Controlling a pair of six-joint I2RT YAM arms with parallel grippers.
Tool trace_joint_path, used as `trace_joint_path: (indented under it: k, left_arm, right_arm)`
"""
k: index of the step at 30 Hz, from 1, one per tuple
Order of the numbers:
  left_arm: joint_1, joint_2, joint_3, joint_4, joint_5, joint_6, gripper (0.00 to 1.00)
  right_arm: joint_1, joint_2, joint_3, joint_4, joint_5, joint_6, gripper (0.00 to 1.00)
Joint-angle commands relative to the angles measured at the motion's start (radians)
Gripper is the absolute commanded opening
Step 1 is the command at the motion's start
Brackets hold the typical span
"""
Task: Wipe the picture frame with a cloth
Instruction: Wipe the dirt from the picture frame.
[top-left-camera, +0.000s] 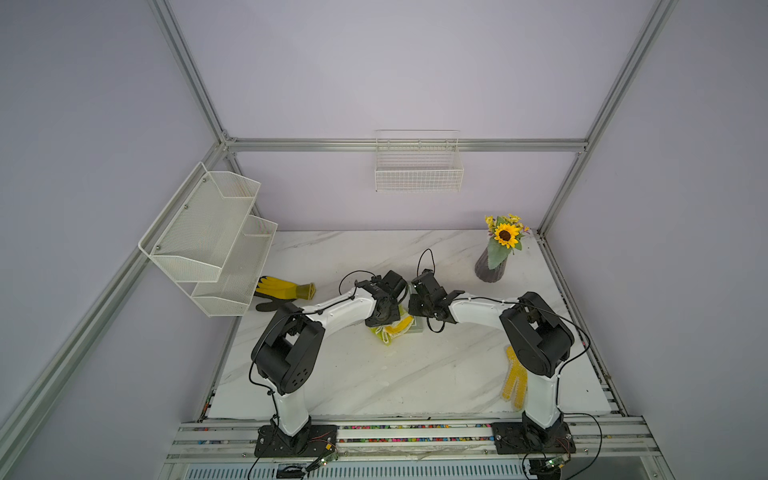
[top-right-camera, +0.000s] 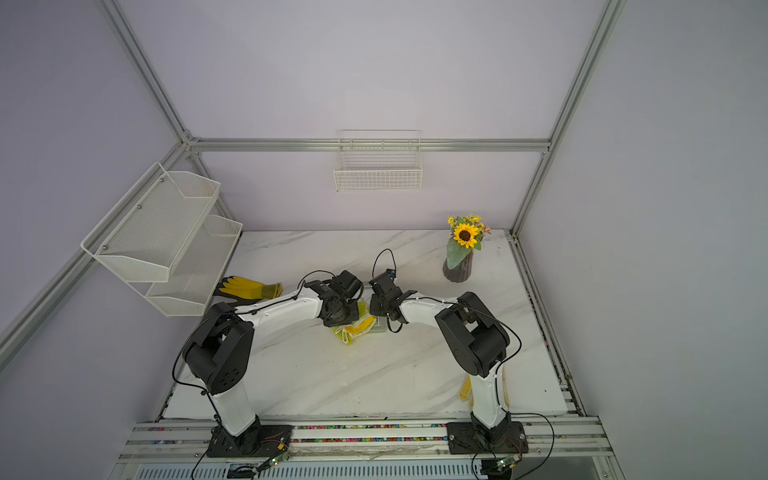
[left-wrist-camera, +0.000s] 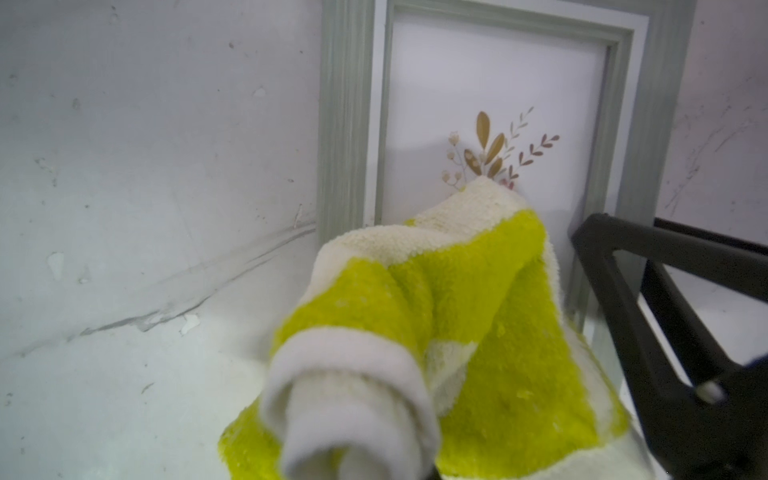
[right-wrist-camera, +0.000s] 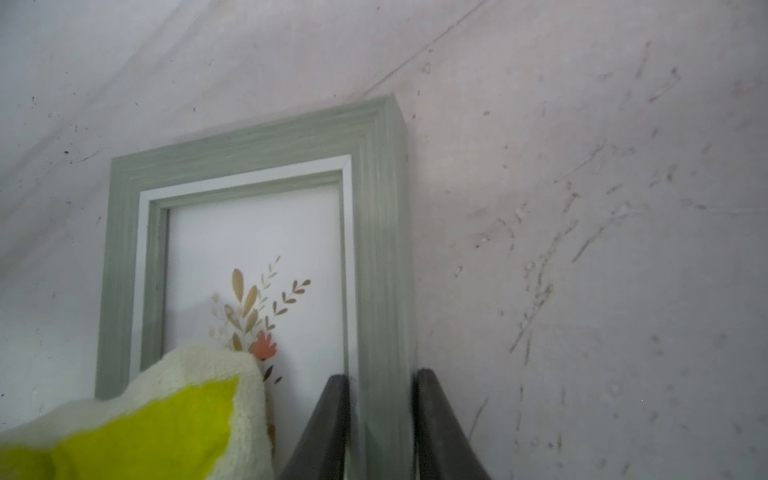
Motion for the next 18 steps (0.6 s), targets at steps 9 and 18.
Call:
trace_joint_path:
  k: [9,18]
  left_arm:
    - [0.008,-0.434,-0.413,0.399,0.197,-0.378,0.0]
    - [0.072,-0.288,-0.605,0.989,0.505,-0.44,0.0]
  right_arm:
    - [0.001,0.081,-0.039,-0.181,-0.023,0.048,0.26]
    - [0.001,0.065,-0.048,-0.189,-0.021,0.051,0.26]
